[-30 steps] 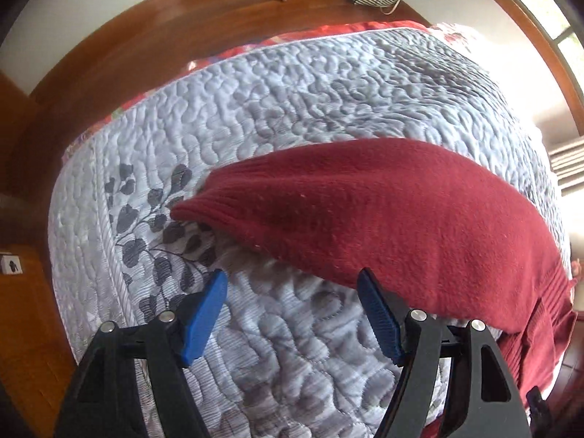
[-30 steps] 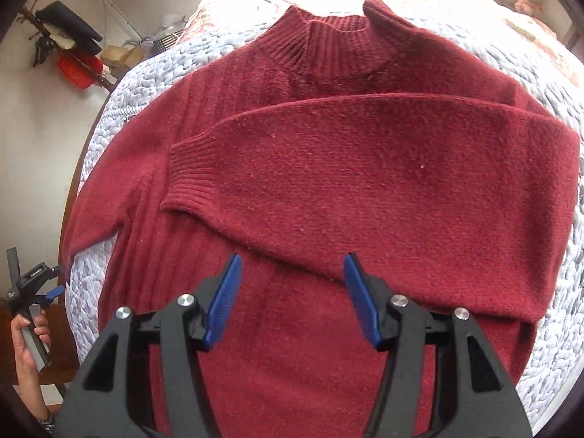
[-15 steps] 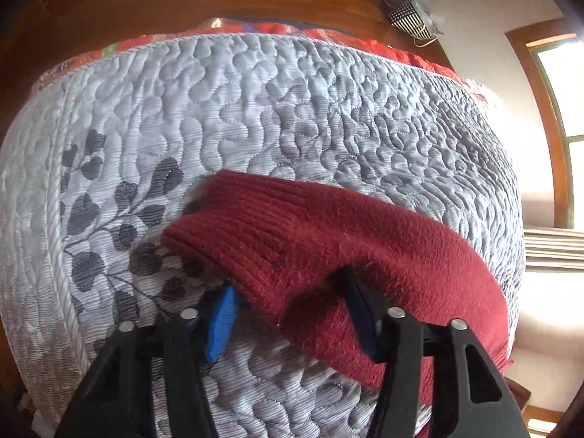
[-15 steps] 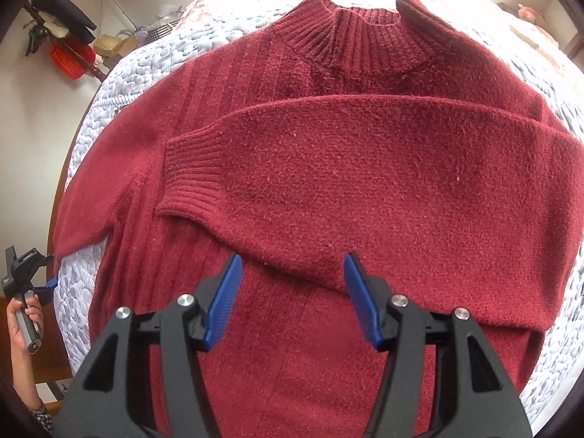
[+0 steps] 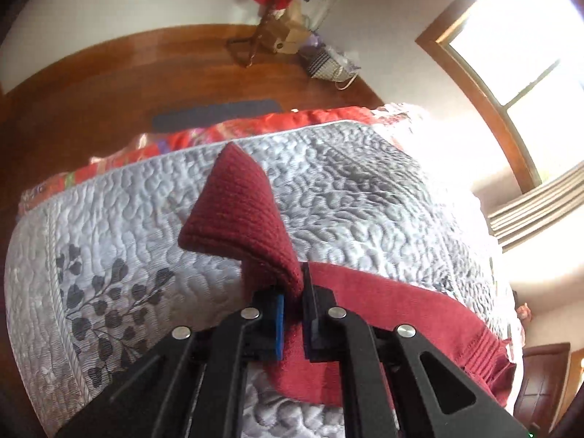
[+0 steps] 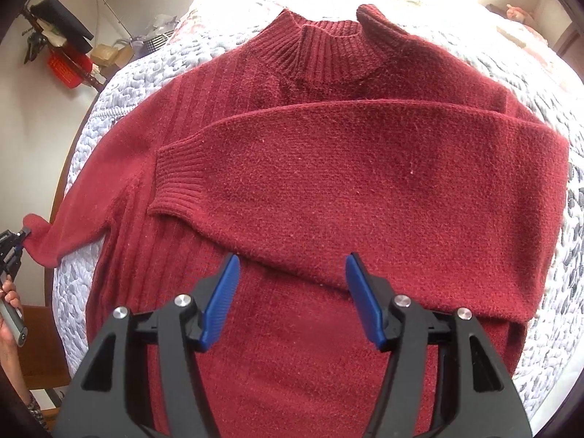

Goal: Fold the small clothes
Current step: 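Fold the sleeve across the sweater front with the left gripper and release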

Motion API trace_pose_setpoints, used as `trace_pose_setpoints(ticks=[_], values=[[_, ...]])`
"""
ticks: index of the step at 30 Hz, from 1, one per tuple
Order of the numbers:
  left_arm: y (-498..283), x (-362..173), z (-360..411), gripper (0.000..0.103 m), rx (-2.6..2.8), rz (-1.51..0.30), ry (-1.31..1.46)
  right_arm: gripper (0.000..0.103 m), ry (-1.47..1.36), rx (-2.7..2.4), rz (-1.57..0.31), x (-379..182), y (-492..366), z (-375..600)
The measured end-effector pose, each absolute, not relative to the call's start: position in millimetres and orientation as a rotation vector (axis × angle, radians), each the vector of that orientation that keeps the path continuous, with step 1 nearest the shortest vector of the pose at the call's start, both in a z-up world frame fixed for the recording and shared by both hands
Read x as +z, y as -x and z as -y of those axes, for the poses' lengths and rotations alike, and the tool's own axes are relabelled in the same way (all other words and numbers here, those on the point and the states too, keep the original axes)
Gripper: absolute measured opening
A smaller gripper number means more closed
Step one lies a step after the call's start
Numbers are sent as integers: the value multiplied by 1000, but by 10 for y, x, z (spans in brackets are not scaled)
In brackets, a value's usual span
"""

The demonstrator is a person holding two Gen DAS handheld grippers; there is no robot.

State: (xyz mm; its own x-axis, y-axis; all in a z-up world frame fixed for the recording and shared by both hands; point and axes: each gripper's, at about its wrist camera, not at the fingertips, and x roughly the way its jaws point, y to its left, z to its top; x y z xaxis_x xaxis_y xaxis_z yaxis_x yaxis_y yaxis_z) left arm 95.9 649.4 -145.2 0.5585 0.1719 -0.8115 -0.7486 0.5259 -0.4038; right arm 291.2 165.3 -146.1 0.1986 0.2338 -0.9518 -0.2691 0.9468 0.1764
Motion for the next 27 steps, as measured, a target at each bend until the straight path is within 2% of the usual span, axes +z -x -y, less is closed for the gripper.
trace_pose_setpoints(ticks=[6, 15, 27], values=[[-1501, -1131, -5800, 7, 460, -779, 647, 60, 6, 316, -1314, -1418, -2900, -1387], [-2181, -1125, -4507, 7, 192, -820, 501, 60, -32, 269, -1304, -1413, -2884, -950], [-2688, -1553, -3006, 8, -92, -966, 359, 60, -107, 227, -1319, -1528, -2847, -489]])
